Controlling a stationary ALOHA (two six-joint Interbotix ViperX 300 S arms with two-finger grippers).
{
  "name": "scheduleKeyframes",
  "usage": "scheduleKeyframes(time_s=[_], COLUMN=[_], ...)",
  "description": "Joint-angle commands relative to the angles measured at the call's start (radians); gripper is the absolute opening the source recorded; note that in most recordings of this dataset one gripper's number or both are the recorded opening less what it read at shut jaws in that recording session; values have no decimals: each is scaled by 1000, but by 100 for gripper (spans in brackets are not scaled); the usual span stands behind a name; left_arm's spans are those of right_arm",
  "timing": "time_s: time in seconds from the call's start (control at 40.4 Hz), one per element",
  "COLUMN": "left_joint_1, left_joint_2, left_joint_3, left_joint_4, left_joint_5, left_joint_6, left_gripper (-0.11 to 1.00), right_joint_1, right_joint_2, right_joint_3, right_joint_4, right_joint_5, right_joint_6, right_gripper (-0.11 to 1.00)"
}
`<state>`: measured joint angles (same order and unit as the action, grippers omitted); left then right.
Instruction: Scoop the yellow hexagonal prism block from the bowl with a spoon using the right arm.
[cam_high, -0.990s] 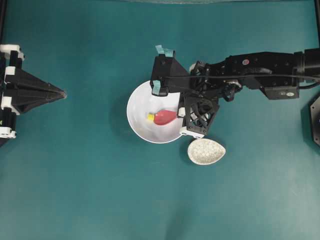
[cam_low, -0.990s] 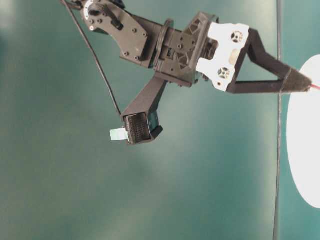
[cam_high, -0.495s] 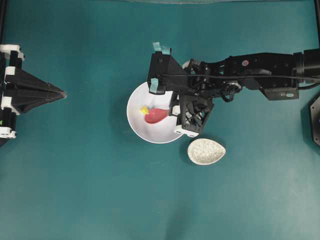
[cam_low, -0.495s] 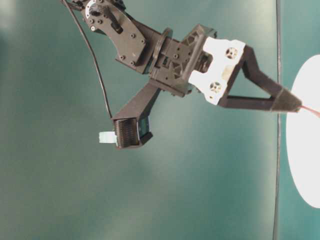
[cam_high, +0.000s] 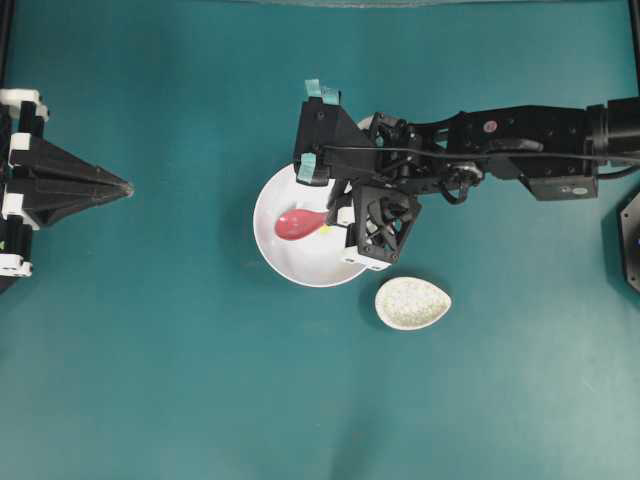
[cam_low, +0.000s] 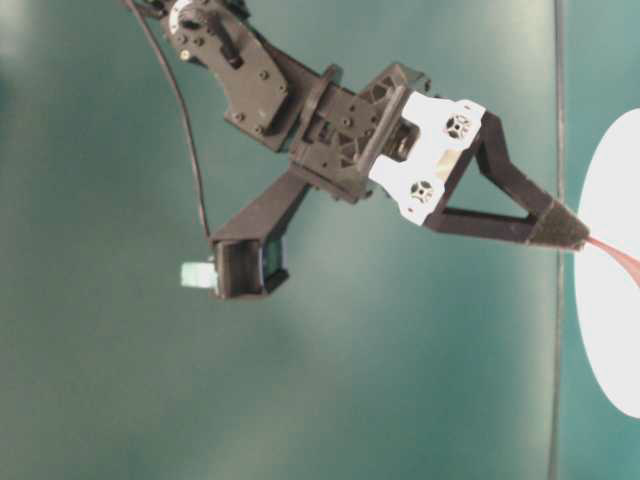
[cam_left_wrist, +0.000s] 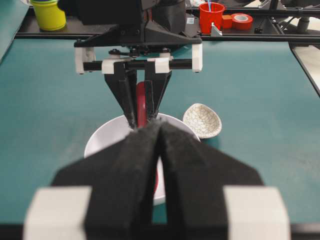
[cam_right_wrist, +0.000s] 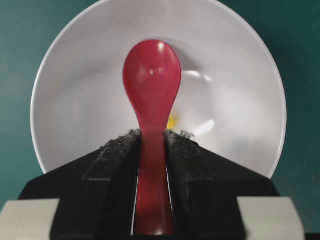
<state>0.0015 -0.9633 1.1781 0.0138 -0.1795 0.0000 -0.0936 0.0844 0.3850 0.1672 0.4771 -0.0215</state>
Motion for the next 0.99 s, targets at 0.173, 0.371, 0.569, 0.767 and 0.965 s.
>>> scheduleKeyframes(time_s=[0.173,0.371,0.569,0.767,0.965], left_joint_1=[2,2,2,2,2], left_joint_2=[5,5,5,5,5], left_joint_3=[-28,-28,-28,-28,-28], left_joint_4=[3,2,3,2,2], left_joint_5=[-8,-8,-8,-8,-9], left_joint_6=[2,2,2,2,2], left_gripper=[0,0,0,0,0], right_joint_1=[2,2,2,-2,-6], right_joint_2=[-49,-103,-152,-178,-181], right_joint_3=[-14,-14,-14,-14,-17], right_joint_4=[-2,-3,-3,-3,-2], right_joint_5=[-15,0,63,153,241], right_joint_6=[-2,2,8,15,46], right_gripper=[23,23,23,23,23])
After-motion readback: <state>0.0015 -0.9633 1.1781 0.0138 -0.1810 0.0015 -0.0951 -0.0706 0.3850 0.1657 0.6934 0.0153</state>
